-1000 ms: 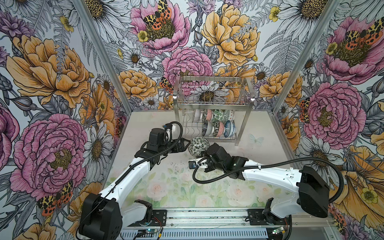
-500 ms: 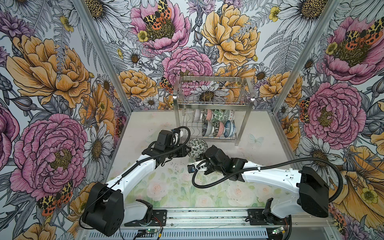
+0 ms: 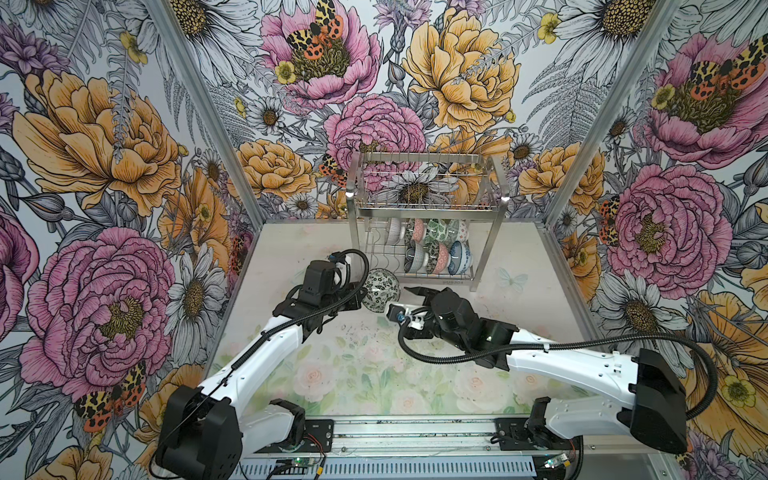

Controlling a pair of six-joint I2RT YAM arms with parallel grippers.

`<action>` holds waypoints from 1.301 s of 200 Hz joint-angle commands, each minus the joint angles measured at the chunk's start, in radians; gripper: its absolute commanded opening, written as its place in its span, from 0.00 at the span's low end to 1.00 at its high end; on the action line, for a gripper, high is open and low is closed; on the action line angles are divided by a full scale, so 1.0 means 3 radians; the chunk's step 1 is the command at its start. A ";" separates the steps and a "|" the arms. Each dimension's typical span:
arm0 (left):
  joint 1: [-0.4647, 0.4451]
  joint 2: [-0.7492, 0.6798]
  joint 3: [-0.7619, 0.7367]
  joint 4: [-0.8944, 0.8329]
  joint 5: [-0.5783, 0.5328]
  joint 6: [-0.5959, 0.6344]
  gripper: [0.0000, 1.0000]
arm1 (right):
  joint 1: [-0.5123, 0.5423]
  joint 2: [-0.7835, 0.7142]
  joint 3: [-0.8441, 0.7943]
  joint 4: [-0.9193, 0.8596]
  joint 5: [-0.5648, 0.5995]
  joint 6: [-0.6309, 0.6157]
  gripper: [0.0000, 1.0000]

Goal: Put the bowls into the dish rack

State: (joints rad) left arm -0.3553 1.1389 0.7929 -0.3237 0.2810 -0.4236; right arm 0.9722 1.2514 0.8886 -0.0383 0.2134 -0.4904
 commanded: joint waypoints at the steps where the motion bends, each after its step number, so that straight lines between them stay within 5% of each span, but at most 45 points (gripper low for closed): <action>1: -0.0009 -0.0200 -0.0081 0.0469 -0.0160 -0.0109 0.00 | -0.0178 -0.0055 0.0241 -0.0025 0.0090 0.1568 0.98; 34: -0.0121 -0.0260 -0.0158 0.0693 -0.0370 -0.0139 0.00 | -0.0168 0.0225 0.0507 0.0024 0.0052 0.2552 1.00; 67: -0.0211 -0.0227 -0.0163 0.0810 -0.0459 -0.0183 0.00 | -0.0156 0.0533 0.0783 -0.0073 0.0170 0.2961 0.92; 98: -0.0222 -0.0258 -0.0176 0.0842 -0.0463 -0.0193 0.00 | -0.0135 0.0783 0.0938 -0.0240 0.0419 0.3171 0.66; 142: -0.0206 -0.0269 -0.0189 0.0829 -0.0428 -0.0171 0.00 | -0.0057 0.0986 0.1088 -0.0230 0.0519 0.3207 0.00; 170: -0.0172 -0.0183 -0.0170 0.0790 -0.0314 -0.0173 0.00 | -0.0045 0.1043 0.1196 -0.0230 0.0611 0.3119 0.00; 182: -0.0160 -0.0189 -0.0126 0.0678 -0.0335 -0.0147 0.43 | -0.0038 0.1060 0.1246 -0.0259 0.0739 0.3055 0.00; 194: -0.0147 -0.0283 -0.0078 0.0480 -0.0498 -0.0072 0.97 | -0.0037 0.1086 0.1305 -0.0325 0.0954 0.2976 0.00; 228: 0.0093 -0.0808 0.0027 -0.0132 -0.1042 0.0067 0.99 | 0.0033 0.1409 0.1591 -0.0490 0.1975 0.2533 0.00; 260: 0.0383 -0.1027 -0.0012 -0.0404 -0.1142 0.0078 0.99 | 0.0038 0.1958 0.1985 -0.0479 0.2786 0.2062 0.00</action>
State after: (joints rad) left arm -0.2878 0.8635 0.7773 -0.3462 0.0113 -0.4267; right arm 0.9852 1.7378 1.4033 -0.1978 0.7837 0.2623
